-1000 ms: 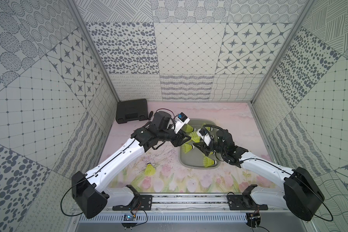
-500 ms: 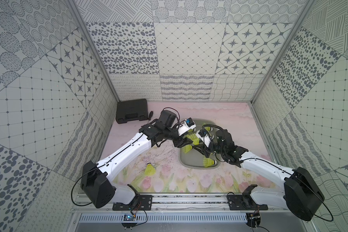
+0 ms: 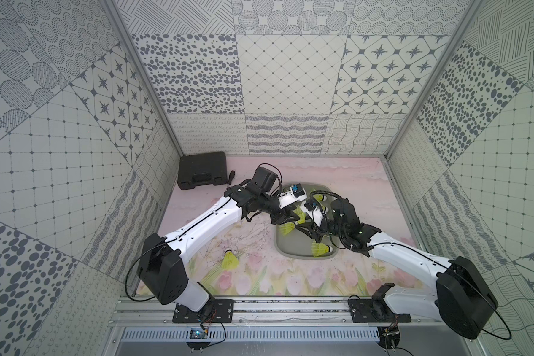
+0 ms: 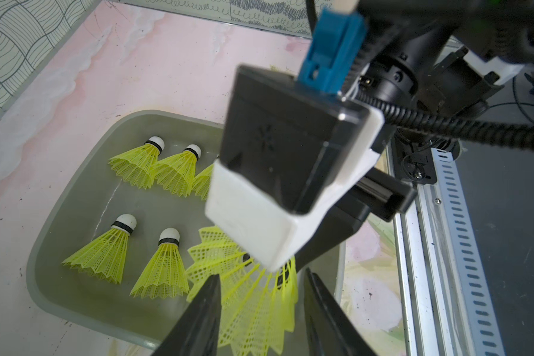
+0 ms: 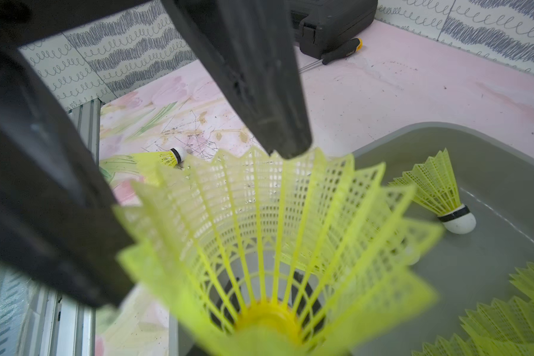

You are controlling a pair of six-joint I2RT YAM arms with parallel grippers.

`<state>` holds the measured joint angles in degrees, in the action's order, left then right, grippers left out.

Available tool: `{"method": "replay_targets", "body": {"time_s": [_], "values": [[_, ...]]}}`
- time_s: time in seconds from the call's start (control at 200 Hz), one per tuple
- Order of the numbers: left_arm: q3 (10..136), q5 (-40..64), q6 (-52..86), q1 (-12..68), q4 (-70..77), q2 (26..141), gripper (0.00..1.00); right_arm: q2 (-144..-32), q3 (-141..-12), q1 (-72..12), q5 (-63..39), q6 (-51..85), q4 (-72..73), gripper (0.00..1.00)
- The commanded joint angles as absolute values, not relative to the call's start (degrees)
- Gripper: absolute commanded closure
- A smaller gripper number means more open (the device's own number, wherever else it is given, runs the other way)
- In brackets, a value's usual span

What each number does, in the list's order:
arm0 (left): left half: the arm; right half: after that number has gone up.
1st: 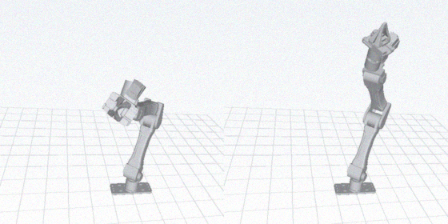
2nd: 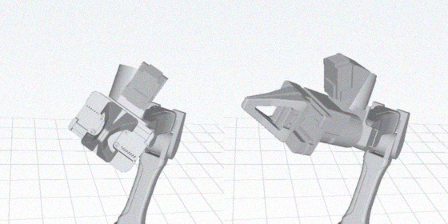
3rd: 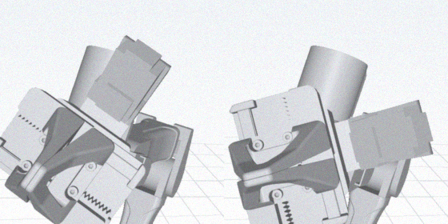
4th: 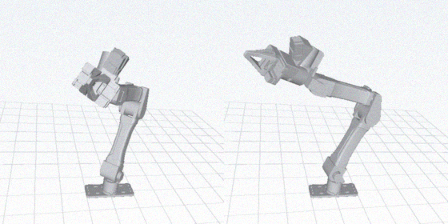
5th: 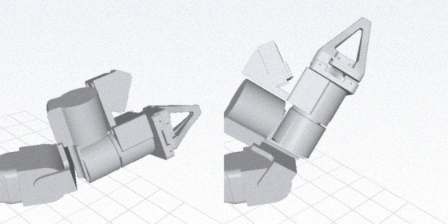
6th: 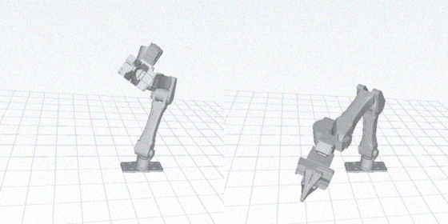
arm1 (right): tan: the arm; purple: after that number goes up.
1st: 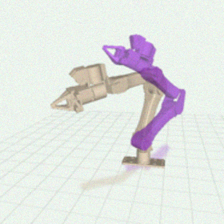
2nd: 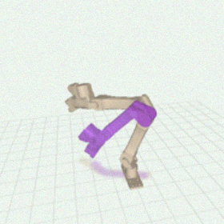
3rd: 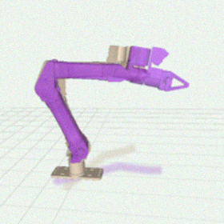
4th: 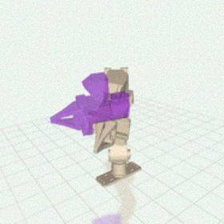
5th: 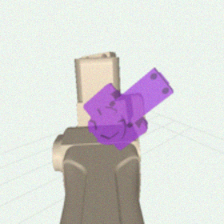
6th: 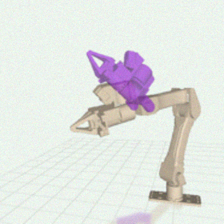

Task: Put the shuttlecocks into the storage box
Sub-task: Pick up the shuttlecock from the storage box, then place the shuttlecock in the storage box.

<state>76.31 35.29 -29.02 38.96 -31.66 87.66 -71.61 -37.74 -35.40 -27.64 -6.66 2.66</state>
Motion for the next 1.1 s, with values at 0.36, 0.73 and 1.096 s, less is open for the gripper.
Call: {"method": "replay_targets", "body": {"time_s": [0.36,0.73,1.096], "values": [[73.96,42.89,-12.05,38.9,-20.14,87.98,1.0,-67.12,-35.6,-35.57,-17.03,-5.58,7.64,0.23],[60.72,24.57,28.33,41.48,-2.95,81.89,1.0,-49.74,-26.86,-35.5,-1.2,-9.44,4.56,0.04],[49.07,11.91,53.91,45.62,2.07,78.06,1.0,-40.88,-25.07,-35.02,5.27,-9.6,2.19,0.01]]}}
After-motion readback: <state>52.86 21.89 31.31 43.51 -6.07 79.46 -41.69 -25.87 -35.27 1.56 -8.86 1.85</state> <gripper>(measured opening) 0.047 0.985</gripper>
